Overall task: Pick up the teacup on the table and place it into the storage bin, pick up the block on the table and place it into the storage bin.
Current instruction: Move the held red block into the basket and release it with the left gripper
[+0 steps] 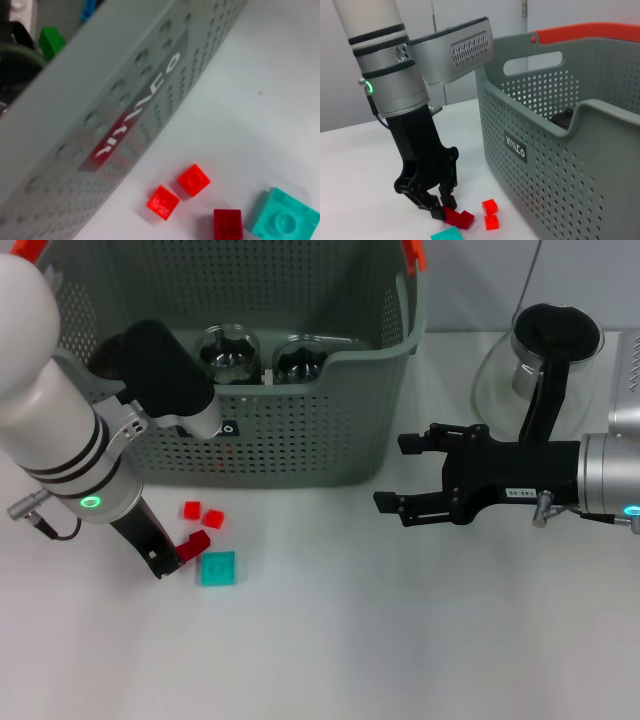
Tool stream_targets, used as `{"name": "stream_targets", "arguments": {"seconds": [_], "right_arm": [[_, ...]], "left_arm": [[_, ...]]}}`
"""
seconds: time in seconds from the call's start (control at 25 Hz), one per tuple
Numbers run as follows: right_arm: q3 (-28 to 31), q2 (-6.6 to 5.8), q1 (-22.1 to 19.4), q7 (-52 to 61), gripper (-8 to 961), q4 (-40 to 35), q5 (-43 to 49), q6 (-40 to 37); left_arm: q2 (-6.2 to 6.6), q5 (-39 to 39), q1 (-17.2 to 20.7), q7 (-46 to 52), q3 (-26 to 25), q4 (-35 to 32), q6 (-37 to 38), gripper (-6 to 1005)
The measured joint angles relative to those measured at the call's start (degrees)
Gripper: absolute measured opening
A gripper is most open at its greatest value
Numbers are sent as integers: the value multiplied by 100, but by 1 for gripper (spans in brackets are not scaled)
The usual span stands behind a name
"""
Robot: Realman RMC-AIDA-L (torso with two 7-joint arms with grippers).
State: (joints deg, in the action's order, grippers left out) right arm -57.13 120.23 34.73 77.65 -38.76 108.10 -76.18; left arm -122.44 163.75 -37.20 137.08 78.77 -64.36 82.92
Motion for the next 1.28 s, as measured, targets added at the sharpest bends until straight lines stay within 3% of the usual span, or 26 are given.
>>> {"name": "stream_targets", "arguments": {"seconds": [0.44, 0.68, 0.88, 1.12, 1.28], "right_arm": [[0, 0, -12, -39, 915, 0, 0, 3], [0, -5, -10, -61, 914, 0, 1, 7], [47, -15, -14, -129, 914, 0, 1, 17], [72, -15, -61, -136, 914, -3, 0, -30], [78, -5, -85, -110, 914, 5, 0, -51]], "left_arm": [[-26, -2, 146, 379, -124, -646, 446, 176], [-174, -229, 255, 488, -800, -996, 792, 176], [-166, -1441, 465, 359, -1295, -1310, 1253, 176], [-121, -3138, 347, -307, -2722, -1344, 2371, 184], [137, -4277, 205, -479, -3456, -1318, 2723, 196]]}}
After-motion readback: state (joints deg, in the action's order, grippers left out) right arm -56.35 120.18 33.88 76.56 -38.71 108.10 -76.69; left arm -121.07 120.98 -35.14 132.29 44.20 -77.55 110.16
